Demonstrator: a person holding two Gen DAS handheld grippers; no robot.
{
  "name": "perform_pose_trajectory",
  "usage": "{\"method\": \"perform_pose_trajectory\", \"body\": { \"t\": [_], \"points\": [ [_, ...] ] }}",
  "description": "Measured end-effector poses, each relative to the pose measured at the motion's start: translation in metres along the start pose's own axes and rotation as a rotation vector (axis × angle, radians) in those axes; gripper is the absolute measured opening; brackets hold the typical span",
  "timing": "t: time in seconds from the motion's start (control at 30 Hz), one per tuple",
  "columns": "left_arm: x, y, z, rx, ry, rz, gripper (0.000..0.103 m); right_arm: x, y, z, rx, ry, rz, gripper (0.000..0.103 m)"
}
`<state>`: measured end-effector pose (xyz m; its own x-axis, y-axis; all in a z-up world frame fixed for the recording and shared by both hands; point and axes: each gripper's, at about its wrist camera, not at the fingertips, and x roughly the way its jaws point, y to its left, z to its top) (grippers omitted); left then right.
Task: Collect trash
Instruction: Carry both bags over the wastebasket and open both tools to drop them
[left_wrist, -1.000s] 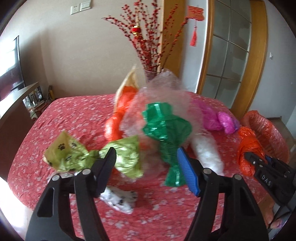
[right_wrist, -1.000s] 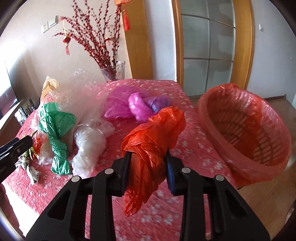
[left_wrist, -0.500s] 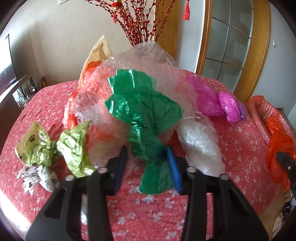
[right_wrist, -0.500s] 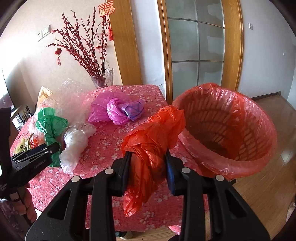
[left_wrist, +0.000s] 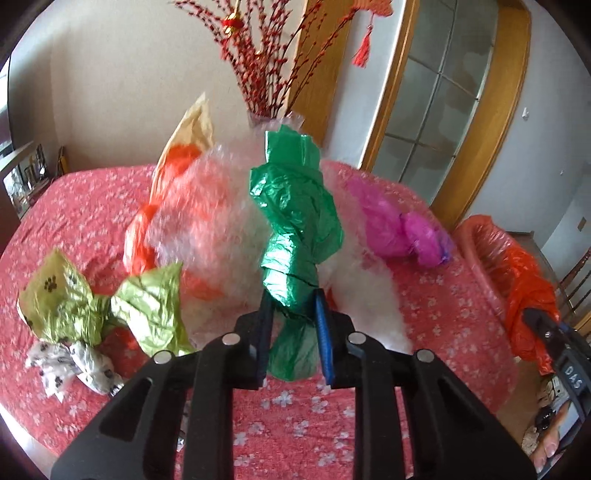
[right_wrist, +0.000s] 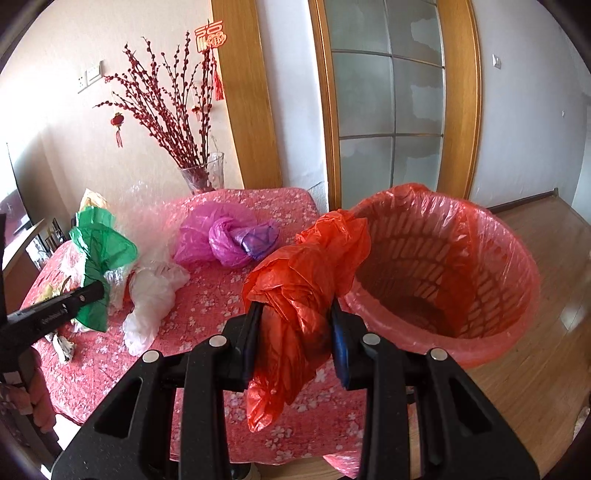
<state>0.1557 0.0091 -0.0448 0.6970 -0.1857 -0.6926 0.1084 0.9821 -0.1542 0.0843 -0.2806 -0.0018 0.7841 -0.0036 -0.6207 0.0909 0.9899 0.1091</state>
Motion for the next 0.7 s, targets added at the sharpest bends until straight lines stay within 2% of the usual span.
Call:
{"method": "perform_pose_trajectory", "body": {
  "t": [0.27,0.7],
  "points": [
    [-0.02,-0.026,0.018,0.058,-0.033,-0.062,0.023,-0.006,-0.017,0.01,0.02,-0.03,-0.032,0.034],
    [-0.006,-0.127,0.036,0.199,-0.034,-0.219,0.023,-0.017,-0.065,0.033,0.048,-0.095,-0.149,0.034]
  ]
}}
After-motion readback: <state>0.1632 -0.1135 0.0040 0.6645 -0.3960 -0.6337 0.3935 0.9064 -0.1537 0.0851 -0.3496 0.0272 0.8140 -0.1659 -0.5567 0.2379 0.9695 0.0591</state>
